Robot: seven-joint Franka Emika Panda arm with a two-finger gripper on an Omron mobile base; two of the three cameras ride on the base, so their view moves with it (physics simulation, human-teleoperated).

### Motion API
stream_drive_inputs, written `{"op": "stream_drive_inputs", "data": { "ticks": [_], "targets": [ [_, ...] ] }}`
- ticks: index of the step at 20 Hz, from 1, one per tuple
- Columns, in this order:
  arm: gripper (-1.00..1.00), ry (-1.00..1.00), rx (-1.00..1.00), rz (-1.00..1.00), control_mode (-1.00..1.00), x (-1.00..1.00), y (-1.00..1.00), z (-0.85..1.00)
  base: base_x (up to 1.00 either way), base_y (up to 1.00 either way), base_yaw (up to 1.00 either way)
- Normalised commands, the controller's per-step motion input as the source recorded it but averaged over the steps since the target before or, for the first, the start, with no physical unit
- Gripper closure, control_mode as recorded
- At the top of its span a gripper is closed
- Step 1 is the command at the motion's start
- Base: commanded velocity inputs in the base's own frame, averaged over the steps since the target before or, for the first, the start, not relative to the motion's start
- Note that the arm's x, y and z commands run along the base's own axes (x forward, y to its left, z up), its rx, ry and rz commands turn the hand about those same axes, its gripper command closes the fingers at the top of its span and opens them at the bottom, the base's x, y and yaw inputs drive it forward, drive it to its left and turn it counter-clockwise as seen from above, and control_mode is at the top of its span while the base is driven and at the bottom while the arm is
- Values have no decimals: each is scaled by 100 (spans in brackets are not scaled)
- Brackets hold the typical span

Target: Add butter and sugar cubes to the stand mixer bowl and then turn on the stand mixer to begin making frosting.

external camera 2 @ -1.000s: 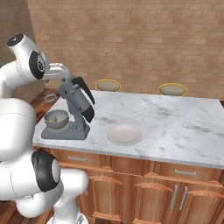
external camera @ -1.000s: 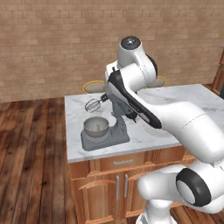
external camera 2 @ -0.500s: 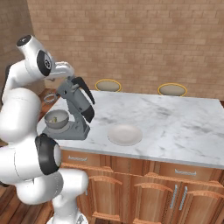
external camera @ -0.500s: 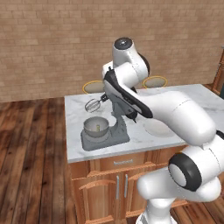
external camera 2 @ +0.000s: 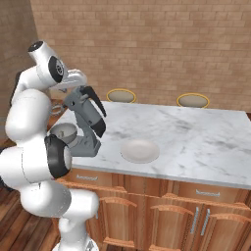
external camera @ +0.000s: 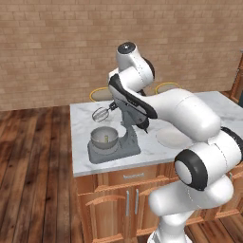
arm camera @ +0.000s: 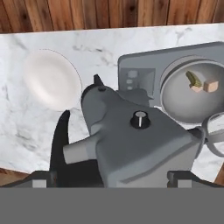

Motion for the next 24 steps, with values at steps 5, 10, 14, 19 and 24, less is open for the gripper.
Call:
{"op": "stream_drive_inputs", "data": {
  "ticks": [5, 10, 14, 19, 24],
  "targets": [
    [-100, 5, -2, 0, -100, 27, 0, -13, 0, 0, 0],
    [-100, 5, -2, 0, -100, 11, 9, -14, 0, 0, 0],
    [-100, 9, -1, 0, -100, 0, 30, -28, 0, 0, 0],
    [-100, 11, -1, 0, -100, -5, 45, -41, 0, 0, 0],
    [-100, 11, 0, 0, -100, -17, 52, -48, 0, 0, 0]
  ]
}}
